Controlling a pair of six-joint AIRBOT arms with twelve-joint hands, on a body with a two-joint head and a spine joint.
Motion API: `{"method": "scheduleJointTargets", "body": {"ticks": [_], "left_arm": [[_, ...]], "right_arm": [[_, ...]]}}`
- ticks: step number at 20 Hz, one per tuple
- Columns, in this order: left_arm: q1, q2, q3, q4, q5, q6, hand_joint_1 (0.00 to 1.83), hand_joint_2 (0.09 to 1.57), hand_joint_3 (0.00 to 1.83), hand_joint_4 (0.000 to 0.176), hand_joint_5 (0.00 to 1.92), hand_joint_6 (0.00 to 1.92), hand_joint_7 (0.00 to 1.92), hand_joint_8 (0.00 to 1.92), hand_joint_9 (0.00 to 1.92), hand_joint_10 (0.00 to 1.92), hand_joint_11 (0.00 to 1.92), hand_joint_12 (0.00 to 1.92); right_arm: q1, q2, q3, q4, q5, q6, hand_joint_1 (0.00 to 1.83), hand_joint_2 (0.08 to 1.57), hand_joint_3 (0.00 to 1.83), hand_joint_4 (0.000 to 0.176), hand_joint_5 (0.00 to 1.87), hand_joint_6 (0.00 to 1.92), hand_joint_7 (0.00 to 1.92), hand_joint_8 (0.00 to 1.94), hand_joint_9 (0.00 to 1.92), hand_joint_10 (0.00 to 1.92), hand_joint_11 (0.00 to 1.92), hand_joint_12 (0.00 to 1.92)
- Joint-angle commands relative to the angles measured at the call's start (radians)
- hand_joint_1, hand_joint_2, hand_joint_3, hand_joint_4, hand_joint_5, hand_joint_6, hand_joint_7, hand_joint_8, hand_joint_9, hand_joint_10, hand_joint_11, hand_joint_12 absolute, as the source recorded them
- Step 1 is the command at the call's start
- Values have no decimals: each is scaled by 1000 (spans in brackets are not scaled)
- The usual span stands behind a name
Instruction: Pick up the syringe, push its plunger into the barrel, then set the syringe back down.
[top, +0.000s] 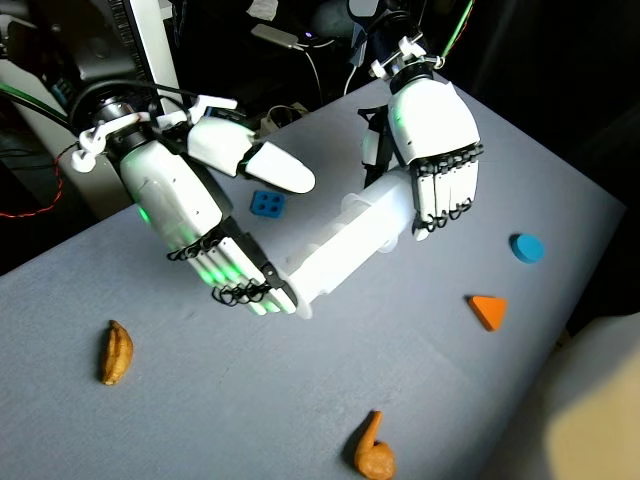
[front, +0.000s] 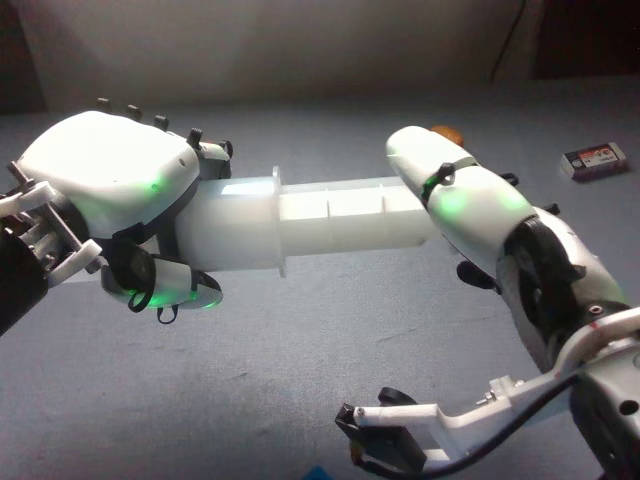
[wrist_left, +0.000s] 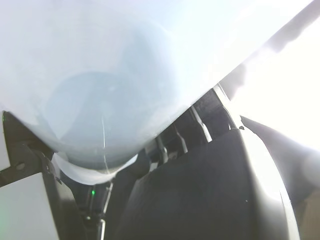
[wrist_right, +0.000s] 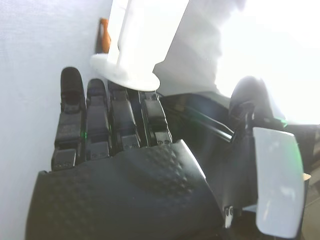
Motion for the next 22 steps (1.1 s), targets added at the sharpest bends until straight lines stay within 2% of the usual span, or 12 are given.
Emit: {"method": "scheduleJointTargets", "body": {"ticks": [1,2,3,5,11,16,17,18,20,21,22], "left_arm": [[-25,-5,-5,71,91,-18,1364,1163,0,0,883,929,800,1256,874,1380,902,1102],[-28,-5,-5,71,88,-14,1364,1163,0,0,883,930,800,1255,875,1379,904,1100],[-29,-5,-5,71,85,-13,1462,1145,0,0,889,865,796,1217,859,1307,851,1441],[-33,-5,-5,71,80,-12,1486,1144,1,0,880,850,794,1219,837,1306,839,1535],[-36,-4,1,71,68,-7,1485,1154,0,0,826,912,781,1244,815,1333,855,1527],[-41,-2,5,71,64,-6,1484,1155,0,0,843,893,775,1249,810,1337,846,1548],[-41,-2,5,71,64,-6,1384,1172,0,0,855,947,778,1286,836,1403,866,1276],[-41,-2,5,71,64,-6,1463,1151,3,0,866,886,775,1249,810,1352,882,1454],[-41,-2,7,71,64,-5,1484,1148,2,0,873,862,777,1240,817,1324,854,1528],[-42,-2,8,71,64,-5,1385,1169,1,0,867,932,780,1283,841,1393,835,1284],[-42,-2,8,71,64,-5,1364,1173,0,0,865,945,785,1288,846,1407,851,1186]], "right_arm": [[22,-20,-6,-122,-84,-12,77,1004,0,109,81,2,69,0,15,0,0,572],[24,-28,-1,-123,-95,-14,77,1004,0,109,82,2,69,0,15,0,0,570],[28,-36,5,-123,-109,-16,77,1004,0,109,83,2,68,0,14,0,0,558],[39,-59,24,-123,-130,-16,77,1004,0,109,83,1,68,0,14,0,0,554],[45,-137,84,-139,-167,-30,71,1006,1,109,79,0,69,1,15,1,0,535],[52,-199,138,-158,-213,-40,69,1012,3,109,82,2,69,0,16,1,0,543],[55,-209,146,-161,-218,-40,69,1013,4,109,85,3,69,0,16,1,0,543],[60,-220,157,-162,-227,-40,69,1013,3,109,86,3,69,0,16,1,0,544],[73,-238,173,-162,-248,-39,69,1013,3,109,86,3,66,0,16,1,0,545],[80,-248,181,-162,-258,-39,69,1013,3,109,86,3,66,0,16,1,0,546],[85,-255,186,-163,-264,-39,69,1013,3,109,85,2,66,0,16,1,0,546]]}}
